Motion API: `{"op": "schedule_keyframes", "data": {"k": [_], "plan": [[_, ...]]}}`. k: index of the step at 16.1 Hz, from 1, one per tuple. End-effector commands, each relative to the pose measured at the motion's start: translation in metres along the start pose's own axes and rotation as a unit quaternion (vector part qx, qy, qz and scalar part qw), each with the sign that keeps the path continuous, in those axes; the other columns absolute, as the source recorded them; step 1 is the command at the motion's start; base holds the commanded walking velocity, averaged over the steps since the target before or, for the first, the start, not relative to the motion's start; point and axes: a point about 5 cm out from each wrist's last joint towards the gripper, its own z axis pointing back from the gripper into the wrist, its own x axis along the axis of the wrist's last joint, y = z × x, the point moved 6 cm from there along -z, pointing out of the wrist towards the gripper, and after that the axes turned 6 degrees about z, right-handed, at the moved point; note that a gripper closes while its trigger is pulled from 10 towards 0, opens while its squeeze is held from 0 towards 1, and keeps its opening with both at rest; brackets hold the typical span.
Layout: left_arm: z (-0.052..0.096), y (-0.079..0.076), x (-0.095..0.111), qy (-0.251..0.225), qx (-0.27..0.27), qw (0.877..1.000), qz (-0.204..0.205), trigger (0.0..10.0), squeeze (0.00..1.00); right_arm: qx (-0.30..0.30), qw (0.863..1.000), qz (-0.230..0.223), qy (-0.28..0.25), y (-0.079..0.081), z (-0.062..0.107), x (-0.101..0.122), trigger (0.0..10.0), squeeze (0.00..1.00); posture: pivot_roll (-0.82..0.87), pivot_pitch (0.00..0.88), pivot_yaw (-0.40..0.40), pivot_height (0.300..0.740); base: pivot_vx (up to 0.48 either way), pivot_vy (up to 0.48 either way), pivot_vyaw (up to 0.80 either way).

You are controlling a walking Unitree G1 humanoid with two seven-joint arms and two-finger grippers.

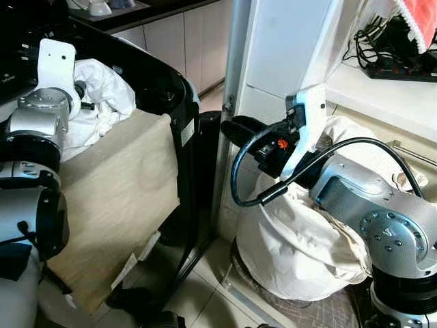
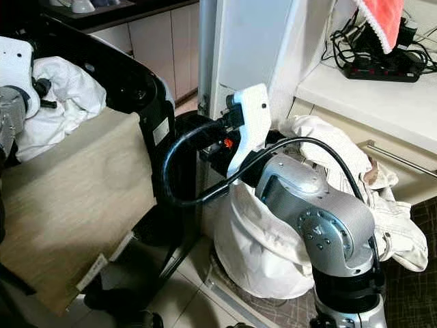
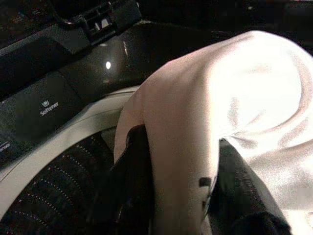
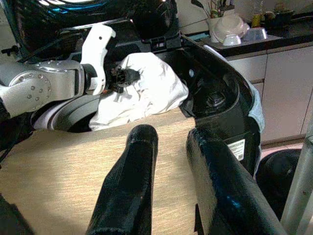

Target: Clothes washing

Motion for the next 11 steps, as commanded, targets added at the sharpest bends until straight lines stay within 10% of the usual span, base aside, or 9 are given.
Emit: {"op": "schedule_keyframes", "data": {"k": [1,10,11], "plan": [[0.001,0.004,0.009,-0.002,0.000,1.000,0.010,10.0,1.00,-0.005,1.000,0.008,0.007,-0.002,0.002,-0.001,10.0,0.00,-0.06,0.007,-0.021,0.740,0.000,0.000,0.00],[0.010,0.018,0.056,-0.077,-0.001,0.997,0.009,10.0,1.00,-0.034,0.999,0.012,0.005,-0.013,0.002,0.001,10.0,0.00,-0.05,0.010,-0.030,0.740,0.000,0.000,0.00],[0.016,-0.012,0.079,-0.142,-0.073,0.986,0.040,10.0,0.15,-0.132,0.991,0.026,0.009,-0.046,0.009,0.002,10.0,0.00,-0.05,0.015,-0.033,0.740,0.000,0.000,0.00]]}}
